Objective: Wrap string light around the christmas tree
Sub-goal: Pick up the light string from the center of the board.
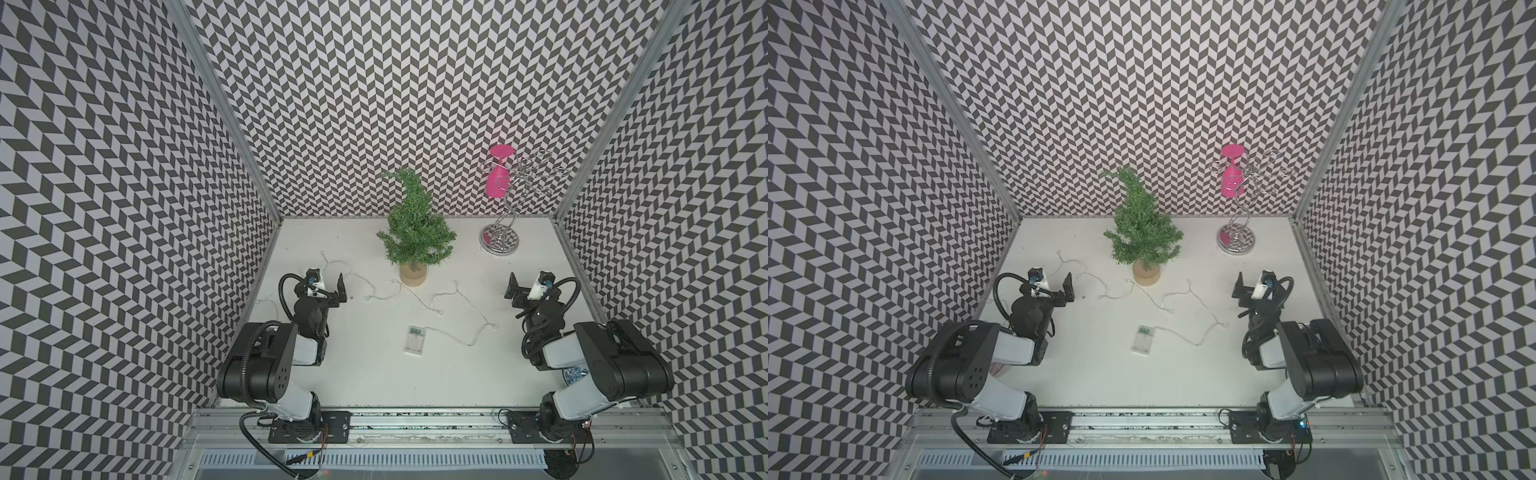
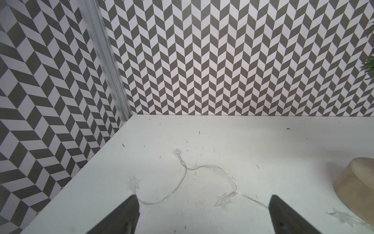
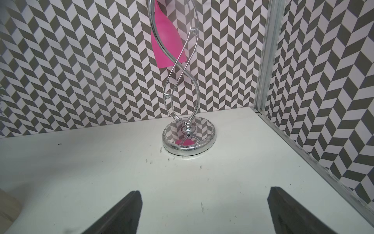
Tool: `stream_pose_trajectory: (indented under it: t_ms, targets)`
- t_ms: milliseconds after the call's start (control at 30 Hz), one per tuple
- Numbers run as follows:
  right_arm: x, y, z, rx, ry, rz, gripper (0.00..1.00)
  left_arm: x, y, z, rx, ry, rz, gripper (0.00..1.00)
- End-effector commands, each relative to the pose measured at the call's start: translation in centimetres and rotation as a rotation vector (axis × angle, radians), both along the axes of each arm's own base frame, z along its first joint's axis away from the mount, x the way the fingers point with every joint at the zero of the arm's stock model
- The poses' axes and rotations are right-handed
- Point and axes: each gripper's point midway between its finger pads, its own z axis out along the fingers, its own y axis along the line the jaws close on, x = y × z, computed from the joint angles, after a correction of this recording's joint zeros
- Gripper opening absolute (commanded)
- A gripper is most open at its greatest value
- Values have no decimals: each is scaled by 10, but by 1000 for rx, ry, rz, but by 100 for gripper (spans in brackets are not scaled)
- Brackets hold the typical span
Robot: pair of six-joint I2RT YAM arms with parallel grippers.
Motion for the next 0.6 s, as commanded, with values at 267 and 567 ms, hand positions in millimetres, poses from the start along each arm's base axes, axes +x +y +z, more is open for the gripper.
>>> stream_pose_trajectory:
  t_ms: [267, 567]
  targets:
    - [4, 0, 17, -7, -67, -6, 99, 4, 3, 8, 6, -28, 8, 100]
    - [4, 0, 17, -6, -66, -6, 99, 6, 3, 7, -1, -22, -10, 99]
